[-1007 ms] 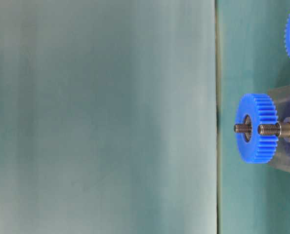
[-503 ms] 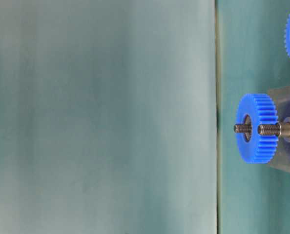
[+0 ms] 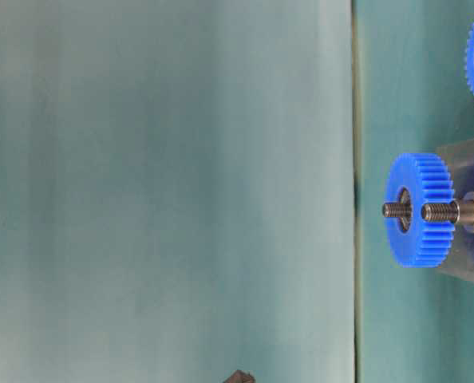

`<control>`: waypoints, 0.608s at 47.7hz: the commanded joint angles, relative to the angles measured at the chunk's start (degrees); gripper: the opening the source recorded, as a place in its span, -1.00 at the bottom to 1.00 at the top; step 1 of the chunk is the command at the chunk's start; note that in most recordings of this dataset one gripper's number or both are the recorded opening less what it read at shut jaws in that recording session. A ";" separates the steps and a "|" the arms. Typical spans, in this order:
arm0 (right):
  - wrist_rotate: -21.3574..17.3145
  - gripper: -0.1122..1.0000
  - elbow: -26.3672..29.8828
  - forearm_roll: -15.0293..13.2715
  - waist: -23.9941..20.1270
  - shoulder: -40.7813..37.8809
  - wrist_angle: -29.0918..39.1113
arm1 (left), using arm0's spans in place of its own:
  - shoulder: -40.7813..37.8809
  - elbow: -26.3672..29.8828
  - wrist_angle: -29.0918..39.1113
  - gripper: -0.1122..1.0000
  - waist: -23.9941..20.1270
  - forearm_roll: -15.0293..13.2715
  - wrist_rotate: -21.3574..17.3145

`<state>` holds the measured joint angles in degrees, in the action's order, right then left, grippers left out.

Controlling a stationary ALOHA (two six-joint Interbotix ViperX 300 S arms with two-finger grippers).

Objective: Fit the small gear onto the shaft.
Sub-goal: 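Move the right gripper over the small blue gear and lower it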

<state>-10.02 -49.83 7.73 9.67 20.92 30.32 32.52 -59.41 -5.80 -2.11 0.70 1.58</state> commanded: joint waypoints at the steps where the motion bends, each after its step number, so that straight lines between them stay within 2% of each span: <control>1: -0.53 -0.78 3.87 0.09 0.70 -3.78 2.29 | -0.18 1.49 -0.18 -0.80 -0.09 0.09 0.09; 7: -0.18 -0.78 8.35 0.09 1.05 -9.40 6.06 | -0.35 1.85 -0.18 -0.80 -0.09 0.18 0.09; 12: 0.00 -0.78 10.55 0.09 1.05 -12.39 6.42 | -0.62 2.11 -0.18 -0.80 0.00 0.09 0.09; 15: -0.09 -0.68 11.51 0.00 1.05 -14.06 5.80 | -0.62 2.11 -0.18 -0.80 0.00 0.09 0.09; 20: -0.35 -0.28 12.13 0.00 1.14 -16.08 5.19 | -0.70 2.11 -0.18 -0.80 0.00 0.09 0.09; 29: -0.18 0.70 12.92 0.00 1.14 -19.51 4.92 | -0.79 1.93 -0.18 -0.80 -0.09 0.09 0.09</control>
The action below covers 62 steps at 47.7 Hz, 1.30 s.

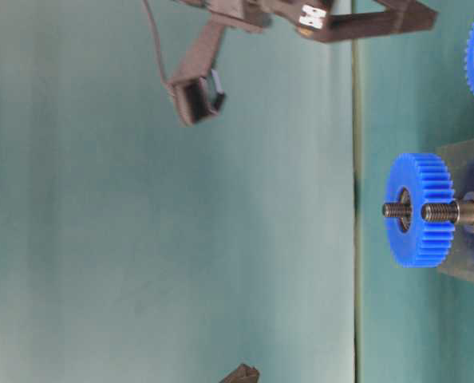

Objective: Fit the small gear onto the shaft.
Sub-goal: 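Move the right gripper over the small blue gear and lower it, then grasp the small blue gear with the right gripper and lift it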

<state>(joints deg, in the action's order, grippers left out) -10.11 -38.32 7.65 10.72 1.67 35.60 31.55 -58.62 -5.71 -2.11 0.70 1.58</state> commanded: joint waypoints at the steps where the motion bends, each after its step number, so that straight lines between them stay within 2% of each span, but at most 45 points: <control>1: -0.09 0.78 1.49 0.00 0.09 -0.62 -0.44 | 0.18 1.14 -0.26 -0.80 0.00 0.18 0.09; 3: -0.09 0.88 1.93 0.00 0.09 -1.41 -0.62 | 0.18 1.05 -0.26 -0.80 -0.09 0.09 0.18; 8: -0.09 0.80 2.64 0.00 0.09 -2.81 -1.23 | 0.18 1.05 -0.26 -0.80 -0.09 0.09 0.09; 27: -0.44 0.80 4.31 -0.53 0.79 -7.29 -2.29 | 0.26 0.97 -0.35 -0.80 0.18 0.09 0.18; 39: -0.44 0.79 4.75 -1.49 1.41 -8.00 -2.29 | 0.18 0.35 -0.62 -0.80 0.35 0.09 0.35; 56: -0.18 0.77 5.45 -1.41 0.88 -9.32 -0.53 | 0.18 -0.18 -1.93 -0.80 0.35 0.09 0.44; 59: -0.26 0.73 5.54 -1.41 0.70 -9.32 -0.35 | 0.18 -0.18 -1.93 -0.80 0.35 0.18 0.44; 62: -0.26 0.61 5.71 -1.41 0.53 -9.32 -0.18 | 0.18 -0.18 -1.93 -0.80 0.35 0.09 0.44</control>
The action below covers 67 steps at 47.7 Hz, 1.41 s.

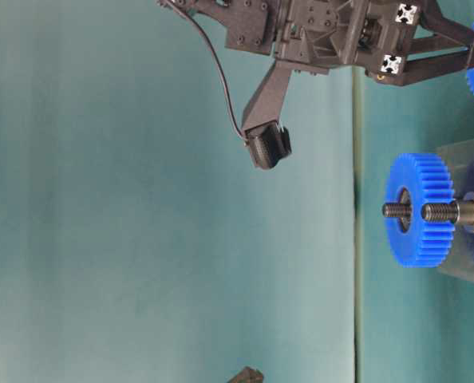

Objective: Fit the small gear onto the shaft.
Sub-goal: 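Grasp the small blue gear with the right gripper and lift it, then carry the gear left over the empty shaft beside the large gear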

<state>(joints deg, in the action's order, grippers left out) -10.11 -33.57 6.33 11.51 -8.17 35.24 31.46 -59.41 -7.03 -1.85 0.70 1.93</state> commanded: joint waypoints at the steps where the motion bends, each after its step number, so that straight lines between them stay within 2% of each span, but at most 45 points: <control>1: -0.26 0.54 0.97 -0.09 -0.26 0.53 0.18 | 0.18 0.62 -0.70 -0.80 0.09 0.09 0.09; 9: 0.00 -0.18 1.76 -0.09 -0.97 0.62 0.18 | 0.18 0.26 -0.70 -0.80 0.09 0.09 0.09; 20: -0.53 -0.18 3.96 0.70 -1.05 2.29 2.99 | 0.26 0.00 -0.70 -0.80 0.09 0.09 0.09; 29: -0.62 -0.18 10.02 0.88 -1.93 5.10 11.60 | 0.44 0.09 -0.62 -0.80 0.09 0.09 0.18; 37: -0.53 -0.18 16.44 0.97 -3.87 4.92 16.08 | 0.53 0.18 -0.70 -0.80 0.09 0.18 0.18; 47: 0.00 -0.18 22.85 0.97 -5.45 1.32 16.79 | 0.62 0.00 -0.70 -0.80 0.09 0.09 0.18; 67: 1.05 -0.18 29.79 0.97 -7.82 -5.71 17.05 | 0.79 -0.09 -0.70 -0.80 0.09 0.09 0.18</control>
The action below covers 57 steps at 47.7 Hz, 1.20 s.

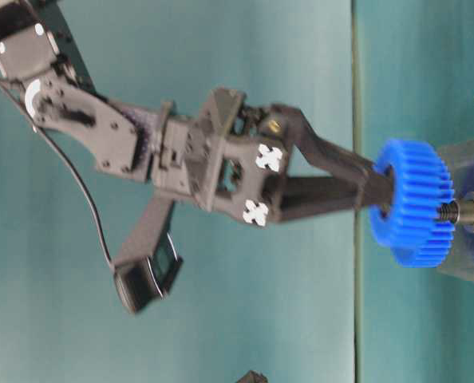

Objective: Fit the small gear onto the shaft.
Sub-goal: 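Carry the gear left over the empty shaft beside the large gear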

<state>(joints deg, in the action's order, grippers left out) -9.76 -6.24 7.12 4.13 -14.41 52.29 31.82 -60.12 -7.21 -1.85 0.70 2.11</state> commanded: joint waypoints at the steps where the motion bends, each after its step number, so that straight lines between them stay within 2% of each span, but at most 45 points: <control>1: 0.70 -0.18 2.64 0.18 -0.53 0.26 0.09 | 0.35 0.62 -0.53 -0.80 0.09 0.09 0.09; 20: 0.70 -0.18 2.46 -0.62 -0.18 -1.14 0.53 | 0.62 0.53 -0.53 -0.80 0.09 0.09 0.09; 51: 0.00 -0.16 2.90 0.18 1.23 -1.32 2.20 | 0.70 0.35 -1.14 -0.80 0.18 0.09 1.49; 53: 0.00 -0.05 2.81 0.18 1.23 -1.23 2.11 | 0.79 0.44 -1.14 -0.80 0.09 0.09 1.58; 57: 0.00 0.34 2.90 0.09 1.23 -1.32 2.20 | 0.79 0.35 -1.14 -0.80 0.18 0.09 1.58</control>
<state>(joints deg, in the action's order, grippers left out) -9.76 -4.57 7.21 5.10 -16.70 54.76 32.26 -60.29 -7.82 -1.85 0.70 3.60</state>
